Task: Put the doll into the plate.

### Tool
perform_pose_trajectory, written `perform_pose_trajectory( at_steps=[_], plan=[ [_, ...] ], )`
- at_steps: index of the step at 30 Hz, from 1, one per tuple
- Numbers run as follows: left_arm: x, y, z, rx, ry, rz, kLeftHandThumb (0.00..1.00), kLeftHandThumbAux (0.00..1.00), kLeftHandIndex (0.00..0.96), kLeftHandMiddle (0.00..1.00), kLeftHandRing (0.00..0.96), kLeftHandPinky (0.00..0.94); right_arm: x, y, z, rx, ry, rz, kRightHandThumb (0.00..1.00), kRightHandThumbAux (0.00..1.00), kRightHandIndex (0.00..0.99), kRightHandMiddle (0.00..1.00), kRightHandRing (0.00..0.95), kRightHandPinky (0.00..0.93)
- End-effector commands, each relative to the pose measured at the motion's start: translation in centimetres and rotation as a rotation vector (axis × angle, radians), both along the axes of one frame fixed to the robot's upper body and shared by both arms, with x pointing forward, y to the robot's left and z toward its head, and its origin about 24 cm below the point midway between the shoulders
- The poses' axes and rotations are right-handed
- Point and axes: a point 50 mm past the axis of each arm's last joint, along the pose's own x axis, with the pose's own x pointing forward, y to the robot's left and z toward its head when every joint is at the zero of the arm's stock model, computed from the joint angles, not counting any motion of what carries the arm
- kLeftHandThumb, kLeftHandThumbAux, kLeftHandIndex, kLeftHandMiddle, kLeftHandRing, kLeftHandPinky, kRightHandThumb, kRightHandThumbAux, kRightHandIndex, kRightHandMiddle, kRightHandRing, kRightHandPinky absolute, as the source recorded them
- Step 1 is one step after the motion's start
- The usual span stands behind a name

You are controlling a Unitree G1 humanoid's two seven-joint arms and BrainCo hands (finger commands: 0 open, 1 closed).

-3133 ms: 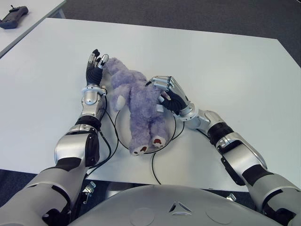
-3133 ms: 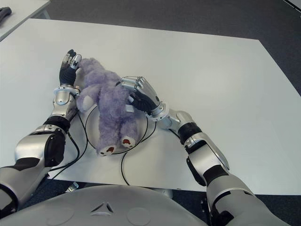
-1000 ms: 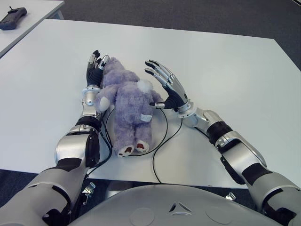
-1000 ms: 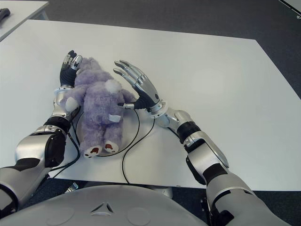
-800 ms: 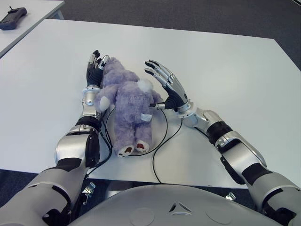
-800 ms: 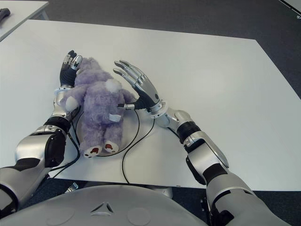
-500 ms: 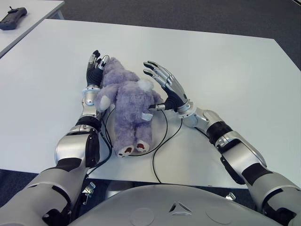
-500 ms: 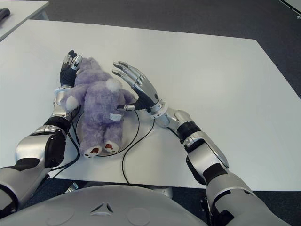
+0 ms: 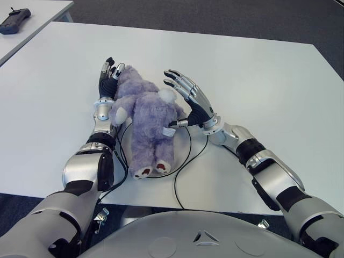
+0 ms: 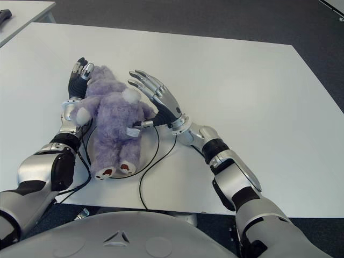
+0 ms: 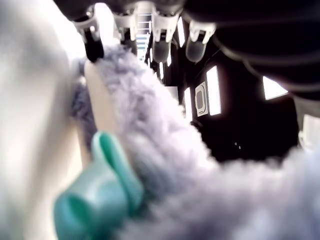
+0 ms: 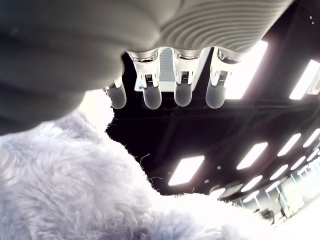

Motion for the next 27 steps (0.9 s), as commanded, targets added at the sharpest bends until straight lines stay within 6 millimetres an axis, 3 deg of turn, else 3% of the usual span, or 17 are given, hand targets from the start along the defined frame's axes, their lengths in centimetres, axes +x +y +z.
perform_pose_trajectory(
  at_steps=[1, 13, 27],
  plan=[
    [-8.2, -1.8, -10.6, -0.101, 0.475, 0.005, 0.0, 0.425, 0.031, 0.057, 0.004, 0.0, -2.5, 0.0, -5.3, -0.039, 0.257, -0.019, 0.026, 0.361, 0.0, 0.0, 0.0, 0.0],
    [-8.1, -1.8, -10.5, -0.096, 0.474, 0.004, 0.0, 0.418, 0.045, 0.056, 0.008, 0.0, 2.5, -0.9, -3.0, 0.033, 0.43, -0.167, 0.0, 0.346, 0.0, 0.0, 0.0, 0.0],
    [-8.1, -1.7, -10.6, -0.103, 0.473, 0.008, 0.0, 0.415, 0.054, 0.052, 0.008, 0.0, 5.0, -2.2, -2.2, 0.162, 0.602, -0.298, 0.0, 0.357, 0.0, 0.0, 0.0, 0.0]
  ],
)
